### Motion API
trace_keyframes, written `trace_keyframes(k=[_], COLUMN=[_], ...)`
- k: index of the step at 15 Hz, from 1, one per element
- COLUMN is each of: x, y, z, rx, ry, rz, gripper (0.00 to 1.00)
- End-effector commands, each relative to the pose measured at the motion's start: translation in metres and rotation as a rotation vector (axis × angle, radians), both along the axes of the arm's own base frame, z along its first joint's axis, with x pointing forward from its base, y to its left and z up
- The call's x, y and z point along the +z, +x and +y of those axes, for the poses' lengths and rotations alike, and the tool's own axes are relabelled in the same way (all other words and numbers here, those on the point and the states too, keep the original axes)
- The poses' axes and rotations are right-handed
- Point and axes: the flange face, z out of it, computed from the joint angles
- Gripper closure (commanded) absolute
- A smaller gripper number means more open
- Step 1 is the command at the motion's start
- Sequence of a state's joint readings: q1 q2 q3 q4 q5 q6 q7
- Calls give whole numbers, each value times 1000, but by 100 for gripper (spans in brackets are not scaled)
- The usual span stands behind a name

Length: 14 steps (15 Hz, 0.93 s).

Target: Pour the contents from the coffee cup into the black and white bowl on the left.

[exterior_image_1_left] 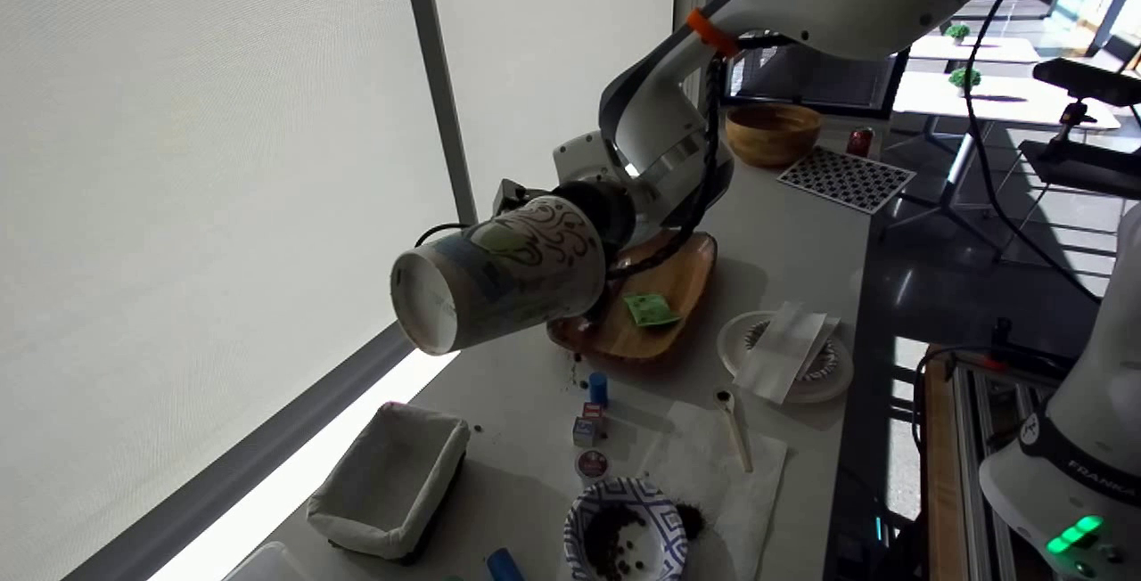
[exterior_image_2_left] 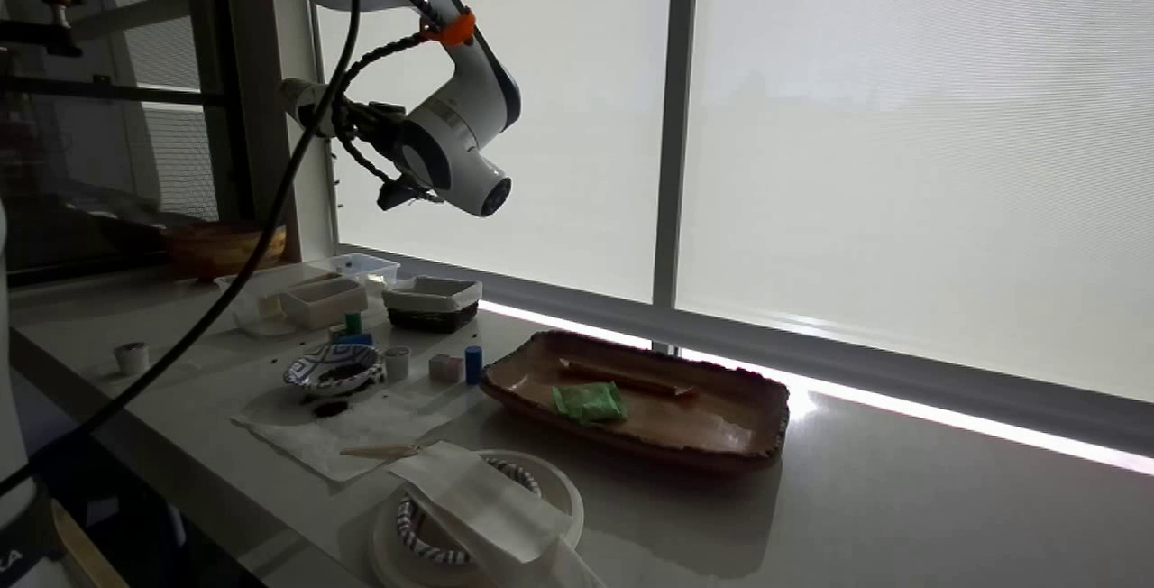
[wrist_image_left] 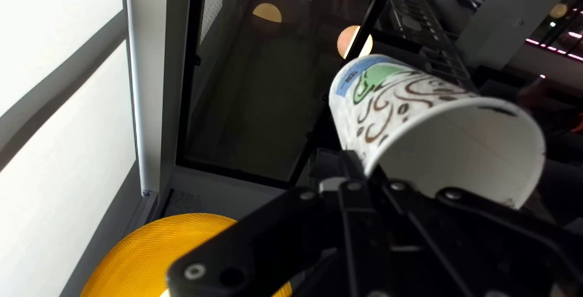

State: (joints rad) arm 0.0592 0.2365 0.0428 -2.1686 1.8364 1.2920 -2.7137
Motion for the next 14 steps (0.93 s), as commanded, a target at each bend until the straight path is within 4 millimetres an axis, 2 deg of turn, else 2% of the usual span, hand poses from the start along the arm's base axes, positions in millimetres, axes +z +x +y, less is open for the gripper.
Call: trace_keyframes(k=[1,14], x=[-5,-10], y=[-5,-8], z=[-1,-3], rx=[-7,-61], ry=[-15,21], rz=[-19,16], gripper=[99,99])
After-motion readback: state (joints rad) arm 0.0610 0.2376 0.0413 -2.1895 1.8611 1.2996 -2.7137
